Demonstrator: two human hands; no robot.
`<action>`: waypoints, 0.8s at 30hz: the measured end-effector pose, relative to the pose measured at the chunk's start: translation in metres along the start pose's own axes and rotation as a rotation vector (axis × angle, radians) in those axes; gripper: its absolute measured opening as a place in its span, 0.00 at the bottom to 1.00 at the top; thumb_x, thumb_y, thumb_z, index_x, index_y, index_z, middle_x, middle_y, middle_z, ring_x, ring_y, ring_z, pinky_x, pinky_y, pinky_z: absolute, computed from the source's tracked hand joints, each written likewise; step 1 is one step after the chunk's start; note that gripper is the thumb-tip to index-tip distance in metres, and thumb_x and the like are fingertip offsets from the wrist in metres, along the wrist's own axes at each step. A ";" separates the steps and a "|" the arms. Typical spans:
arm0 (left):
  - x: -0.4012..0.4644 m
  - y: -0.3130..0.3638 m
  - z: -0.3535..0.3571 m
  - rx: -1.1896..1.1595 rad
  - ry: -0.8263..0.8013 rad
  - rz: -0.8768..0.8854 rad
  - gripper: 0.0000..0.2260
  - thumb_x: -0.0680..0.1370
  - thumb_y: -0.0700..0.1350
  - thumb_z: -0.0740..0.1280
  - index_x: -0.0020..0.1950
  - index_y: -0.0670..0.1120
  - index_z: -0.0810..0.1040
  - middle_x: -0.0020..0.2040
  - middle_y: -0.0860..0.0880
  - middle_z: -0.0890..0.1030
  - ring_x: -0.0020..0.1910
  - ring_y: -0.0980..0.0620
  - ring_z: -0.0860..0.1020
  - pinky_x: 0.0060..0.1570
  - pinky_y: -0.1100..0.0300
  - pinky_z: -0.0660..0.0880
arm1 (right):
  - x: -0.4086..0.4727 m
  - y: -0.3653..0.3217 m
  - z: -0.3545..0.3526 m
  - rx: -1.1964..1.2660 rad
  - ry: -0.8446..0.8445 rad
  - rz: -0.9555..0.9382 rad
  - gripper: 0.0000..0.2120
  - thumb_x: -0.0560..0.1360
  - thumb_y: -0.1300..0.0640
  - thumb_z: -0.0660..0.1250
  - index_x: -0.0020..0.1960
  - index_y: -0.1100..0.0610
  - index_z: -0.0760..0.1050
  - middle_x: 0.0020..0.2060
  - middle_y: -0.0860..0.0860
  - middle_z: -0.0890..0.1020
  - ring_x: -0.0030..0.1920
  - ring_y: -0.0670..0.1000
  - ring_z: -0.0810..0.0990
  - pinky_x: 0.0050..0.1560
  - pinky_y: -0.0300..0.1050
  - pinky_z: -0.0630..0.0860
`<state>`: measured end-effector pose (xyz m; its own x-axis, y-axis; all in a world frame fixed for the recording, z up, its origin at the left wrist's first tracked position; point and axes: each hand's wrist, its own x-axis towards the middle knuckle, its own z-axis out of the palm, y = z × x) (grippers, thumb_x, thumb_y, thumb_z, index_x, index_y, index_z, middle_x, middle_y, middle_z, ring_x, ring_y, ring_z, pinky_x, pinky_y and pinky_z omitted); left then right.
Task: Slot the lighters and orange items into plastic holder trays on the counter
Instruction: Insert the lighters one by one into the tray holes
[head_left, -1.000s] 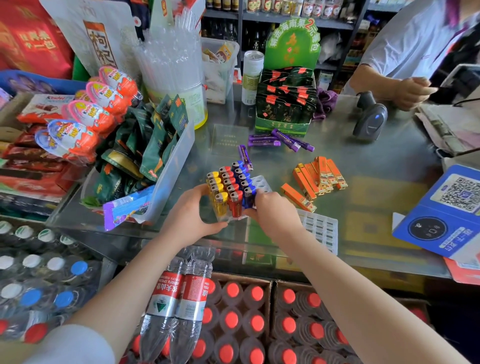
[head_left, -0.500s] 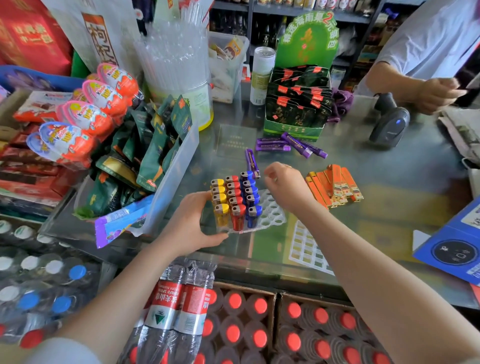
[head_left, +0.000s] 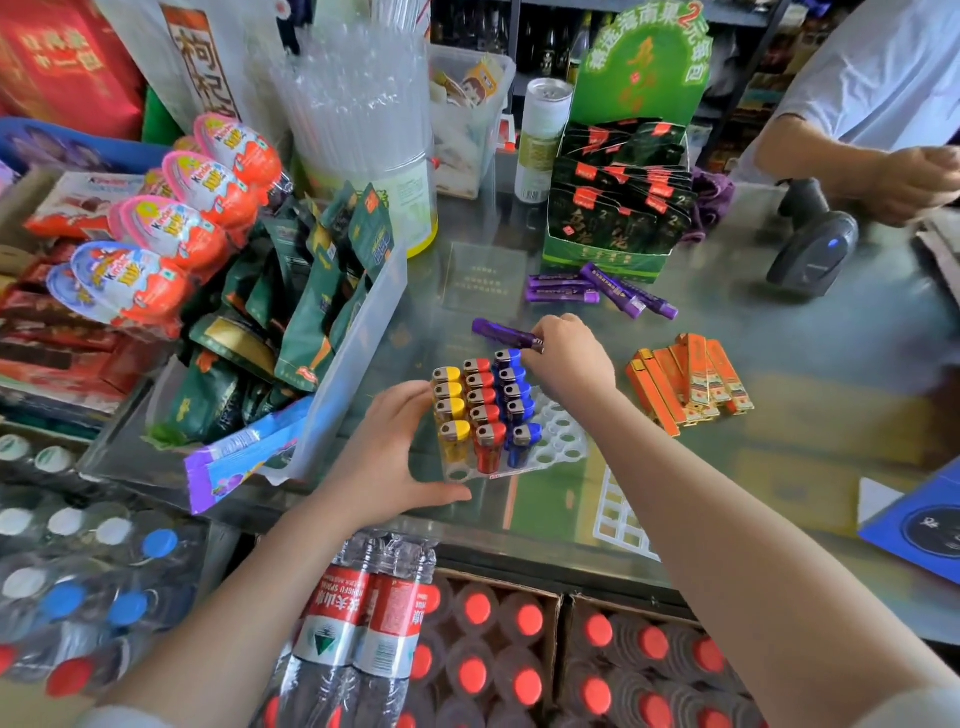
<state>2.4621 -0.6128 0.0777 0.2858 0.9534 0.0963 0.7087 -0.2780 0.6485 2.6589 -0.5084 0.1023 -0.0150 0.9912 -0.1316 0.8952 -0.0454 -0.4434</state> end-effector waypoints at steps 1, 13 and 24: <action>0.000 0.000 0.001 0.026 0.000 0.005 0.40 0.59 0.60 0.76 0.67 0.55 0.63 0.62 0.60 0.61 0.62 0.64 0.57 0.62 0.68 0.53 | -0.002 0.004 -0.003 0.075 0.009 -0.024 0.10 0.74 0.54 0.65 0.52 0.59 0.73 0.48 0.55 0.76 0.44 0.56 0.77 0.41 0.48 0.75; 0.002 0.009 -0.002 -0.005 0.009 -0.040 0.36 0.61 0.56 0.76 0.65 0.51 0.66 0.61 0.55 0.71 0.60 0.57 0.65 0.58 0.60 0.62 | -0.052 0.035 -0.028 1.033 0.183 -0.028 0.03 0.74 0.60 0.65 0.45 0.53 0.75 0.38 0.52 0.82 0.33 0.42 0.76 0.31 0.36 0.72; 0.004 0.013 -0.003 -0.040 0.013 -0.077 0.35 0.61 0.55 0.76 0.65 0.55 0.66 0.55 0.62 0.68 0.56 0.63 0.64 0.54 0.62 0.62 | -0.056 0.034 -0.018 0.607 0.041 -0.306 0.06 0.76 0.61 0.62 0.49 0.51 0.73 0.35 0.44 0.80 0.36 0.43 0.79 0.42 0.37 0.77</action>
<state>2.4703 -0.6125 0.0894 0.2229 0.9733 0.0551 0.7017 -0.1994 0.6840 2.6982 -0.5631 0.1103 -0.2000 0.9739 0.1075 0.4444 0.1879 -0.8759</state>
